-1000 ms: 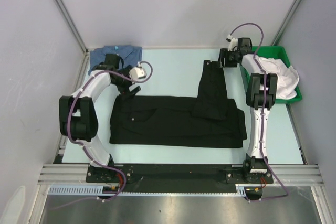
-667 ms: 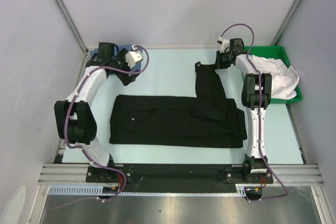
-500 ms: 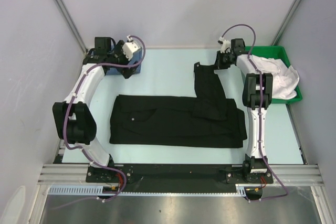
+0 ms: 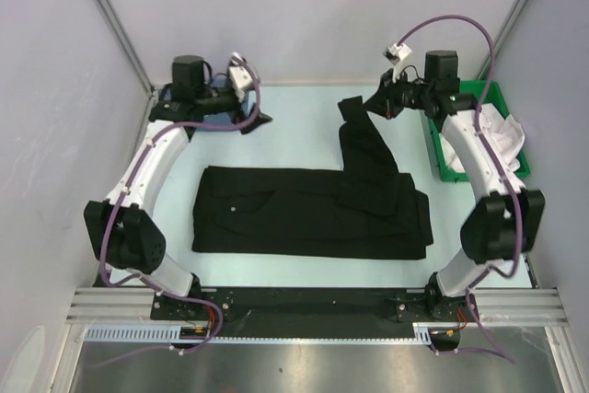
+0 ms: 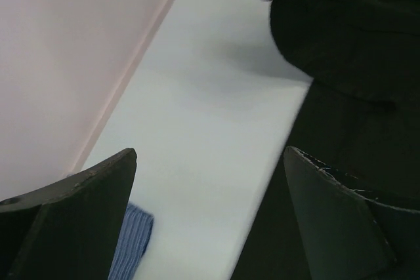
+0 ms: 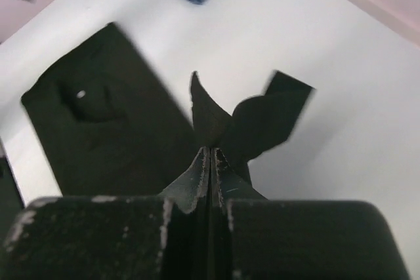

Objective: Fold and stack the long sleeve shirts
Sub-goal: Fold the shirt

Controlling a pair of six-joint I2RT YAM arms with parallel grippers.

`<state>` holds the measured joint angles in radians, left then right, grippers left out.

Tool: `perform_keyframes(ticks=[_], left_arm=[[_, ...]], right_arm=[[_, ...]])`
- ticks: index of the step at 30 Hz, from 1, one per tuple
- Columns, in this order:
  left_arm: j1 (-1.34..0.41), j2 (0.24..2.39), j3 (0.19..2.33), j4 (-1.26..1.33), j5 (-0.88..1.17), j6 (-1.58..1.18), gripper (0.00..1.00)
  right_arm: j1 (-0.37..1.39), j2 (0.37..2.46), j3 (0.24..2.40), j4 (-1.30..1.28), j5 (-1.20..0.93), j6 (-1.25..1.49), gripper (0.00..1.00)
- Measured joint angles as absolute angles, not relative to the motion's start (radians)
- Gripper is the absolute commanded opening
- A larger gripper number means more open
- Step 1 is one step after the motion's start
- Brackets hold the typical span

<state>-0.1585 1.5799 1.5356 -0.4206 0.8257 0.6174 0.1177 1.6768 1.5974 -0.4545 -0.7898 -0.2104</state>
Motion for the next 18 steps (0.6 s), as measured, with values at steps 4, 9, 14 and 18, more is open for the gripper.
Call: perform_keyframes(ticks=[4,9,14,18], left_arm=[[-0.342,1.507,1.412,-0.413,0.859,0.707,0.99],[-0.481,1.432,1.266,-0.358,0.862,0.748,1.00],[-0.605,1.352,1.106,-0.216,0.833,0.692,0.99],[-0.672,1.329,1.034,-0.118,0.791,0.650,1.00]], right_arm=[[0.174,1.480,1.446,-0.488,-0.827,-0.316,0.00],[0.268,1.319,1.292,-0.550,-0.799,-0.396,0.00],[0.376,1.166,1.209,-0.580,-0.759,-0.442,0.00],[0.433,1.089,1.184,-0.591,-0.725,-0.473,0.00]])
